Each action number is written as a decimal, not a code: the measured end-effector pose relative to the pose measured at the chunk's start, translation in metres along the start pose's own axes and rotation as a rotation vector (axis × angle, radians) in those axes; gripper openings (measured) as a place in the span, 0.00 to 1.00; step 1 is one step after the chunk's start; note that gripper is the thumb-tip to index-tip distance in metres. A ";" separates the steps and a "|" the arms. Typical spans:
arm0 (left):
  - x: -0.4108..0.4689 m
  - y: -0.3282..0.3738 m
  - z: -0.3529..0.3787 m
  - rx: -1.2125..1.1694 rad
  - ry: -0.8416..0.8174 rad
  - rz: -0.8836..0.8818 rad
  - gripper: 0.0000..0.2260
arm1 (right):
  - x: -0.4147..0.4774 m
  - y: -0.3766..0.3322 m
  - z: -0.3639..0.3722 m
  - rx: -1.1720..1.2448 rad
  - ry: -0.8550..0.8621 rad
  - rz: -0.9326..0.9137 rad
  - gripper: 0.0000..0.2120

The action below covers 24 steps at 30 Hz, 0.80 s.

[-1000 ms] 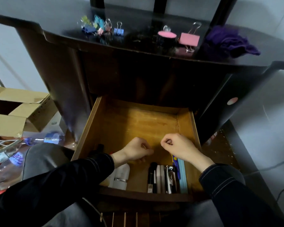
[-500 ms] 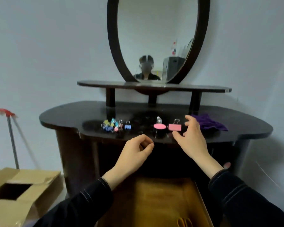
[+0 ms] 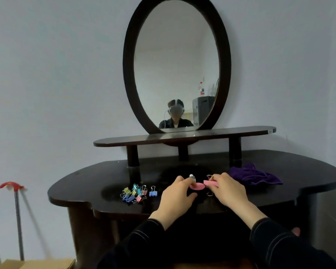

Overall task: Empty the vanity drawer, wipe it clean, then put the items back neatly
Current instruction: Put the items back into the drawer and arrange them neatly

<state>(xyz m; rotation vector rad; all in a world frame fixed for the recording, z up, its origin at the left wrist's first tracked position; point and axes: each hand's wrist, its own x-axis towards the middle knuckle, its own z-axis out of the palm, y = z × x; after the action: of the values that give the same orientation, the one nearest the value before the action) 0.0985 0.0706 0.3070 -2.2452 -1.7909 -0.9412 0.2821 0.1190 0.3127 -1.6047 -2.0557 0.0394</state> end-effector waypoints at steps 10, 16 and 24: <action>0.036 -0.013 0.020 0.097 -0.008 0.018 0.18 | 0.008 0.008 0.000 0.230 0.031 0.101 0.10; 0.055 -0.019 0.032 0.102 -0.118 -0.007 0.36 | 0.015 0.016 -0.001 0.372 0.058 0.151 0.04; 0.072 -0.020 0.038 0.116 -0.225 -0.061 0.21 | 0.023 0.026 -0.001 0.491 0.089 0.163 0.03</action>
<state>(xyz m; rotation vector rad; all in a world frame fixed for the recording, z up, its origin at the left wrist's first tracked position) 0.1030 0.1543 0.3096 -2.3142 -1.9579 -0.5948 0.3019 0.1471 0.3134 -1.4245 -1.6736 0.4835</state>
